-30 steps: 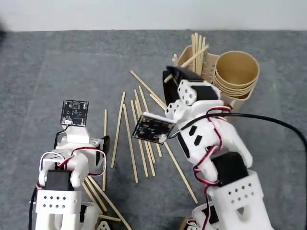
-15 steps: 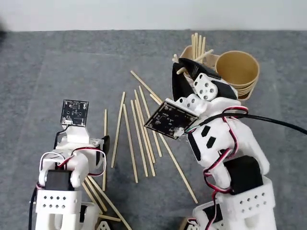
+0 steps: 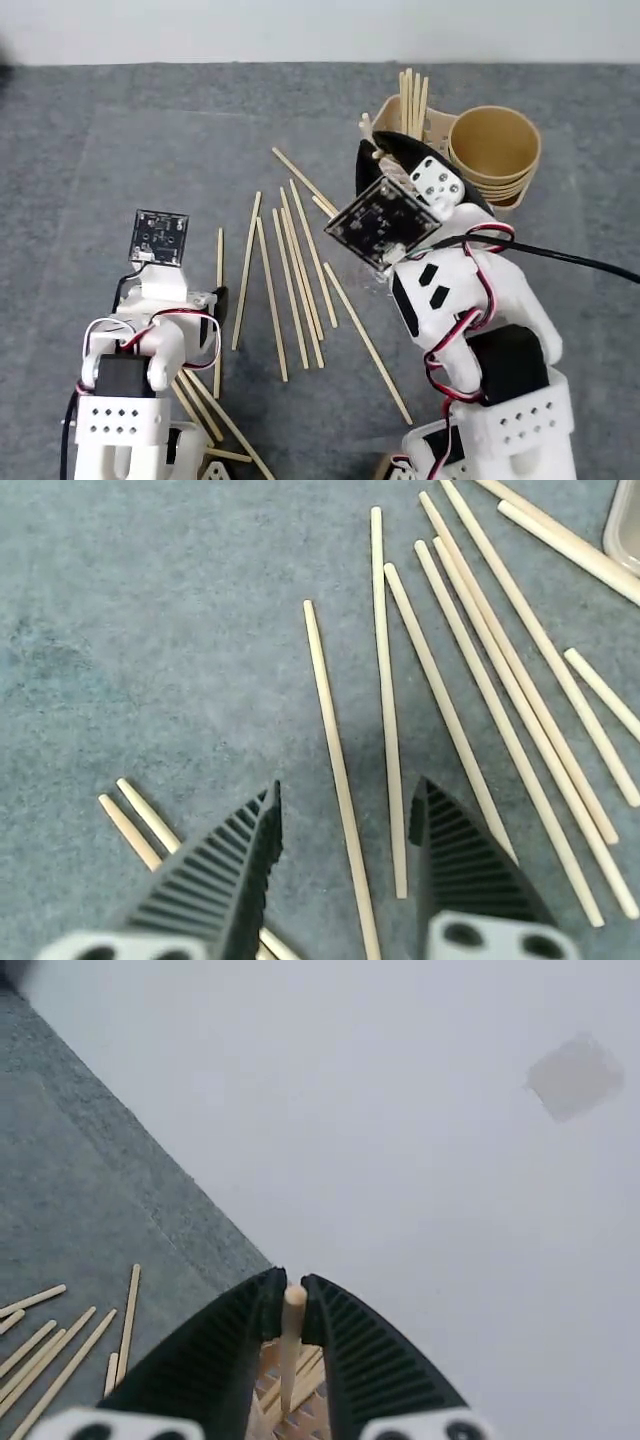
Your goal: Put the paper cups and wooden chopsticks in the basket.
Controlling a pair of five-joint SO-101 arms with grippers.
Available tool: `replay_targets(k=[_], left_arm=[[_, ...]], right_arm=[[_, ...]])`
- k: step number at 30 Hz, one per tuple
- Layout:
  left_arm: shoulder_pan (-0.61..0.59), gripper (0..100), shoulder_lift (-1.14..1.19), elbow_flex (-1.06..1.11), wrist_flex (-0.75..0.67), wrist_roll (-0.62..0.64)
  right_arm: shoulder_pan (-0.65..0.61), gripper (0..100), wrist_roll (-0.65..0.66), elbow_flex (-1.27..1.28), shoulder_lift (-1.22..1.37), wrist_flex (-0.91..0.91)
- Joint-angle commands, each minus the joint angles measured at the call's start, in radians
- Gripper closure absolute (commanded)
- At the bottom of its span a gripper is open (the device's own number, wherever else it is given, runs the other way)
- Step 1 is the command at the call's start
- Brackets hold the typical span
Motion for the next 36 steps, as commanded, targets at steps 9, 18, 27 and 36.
replay_targets(k=[9, 18, 27, 36], left_arm=[[-0.005, 79, -0.014, -0.007, -0.025, -0.003], [-0.005, 79, -0.014, -0.005, -0.025, -0.003], [-0.103, 79, -0.014, -0.005, -0.080, 0.002], [-0.227, 79, -0.014, -0.005, -0.132, 0.089]], right_arm=[[0.094, 78.6, -0.281, -0.063, 0.116, 0.012], [0.042, 80.8, -0.295, -0.370, 0.140, 0.302], [-0.105, 80.9, -0.296, -0.404, 0.189, 0.595], [-0.182, 80.9, -0.381, -0.305, 0.496, 0.639]])
